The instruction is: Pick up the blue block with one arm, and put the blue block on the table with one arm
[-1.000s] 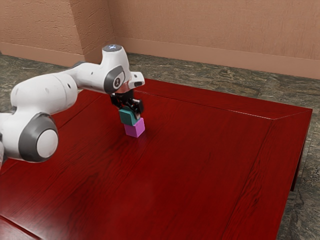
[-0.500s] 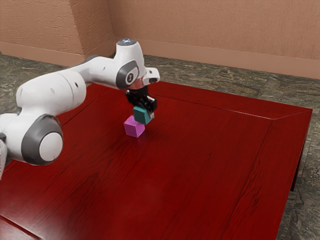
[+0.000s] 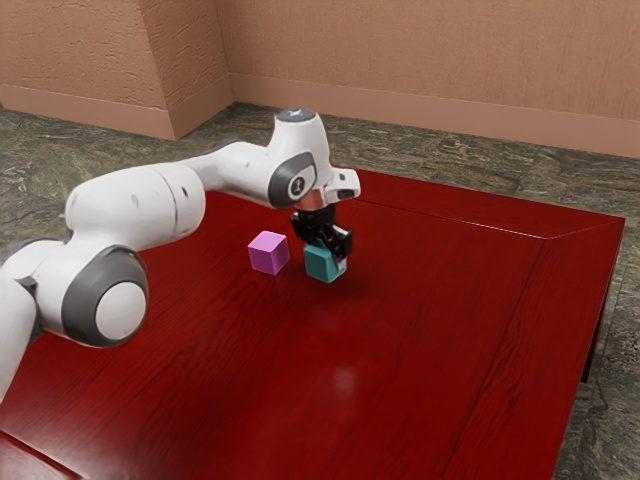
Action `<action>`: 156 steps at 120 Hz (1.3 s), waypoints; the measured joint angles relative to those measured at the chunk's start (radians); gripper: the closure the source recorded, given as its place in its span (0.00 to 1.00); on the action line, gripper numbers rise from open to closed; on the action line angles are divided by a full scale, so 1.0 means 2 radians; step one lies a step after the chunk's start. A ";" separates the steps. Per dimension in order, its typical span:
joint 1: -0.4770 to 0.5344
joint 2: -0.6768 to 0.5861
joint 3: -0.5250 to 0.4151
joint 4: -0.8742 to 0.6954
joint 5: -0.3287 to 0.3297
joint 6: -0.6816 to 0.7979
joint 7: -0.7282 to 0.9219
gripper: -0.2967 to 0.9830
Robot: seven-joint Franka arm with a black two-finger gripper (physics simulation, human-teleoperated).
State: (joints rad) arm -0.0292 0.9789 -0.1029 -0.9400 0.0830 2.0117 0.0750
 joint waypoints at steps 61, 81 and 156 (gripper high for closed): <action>-0.009 -0.044 0.017 -0.001 0.010 -0.020 0.002 0.26; -0.052 -0.122 0.053 -0.047 0.015 -0.053 0.003 0.24; -0.073 -0.393 0.084 -0.227 0.028 -0.176 -0.006 0.23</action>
State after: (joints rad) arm -0.1758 0.1926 0.0645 -1.3936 0.1388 1.6596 0.0634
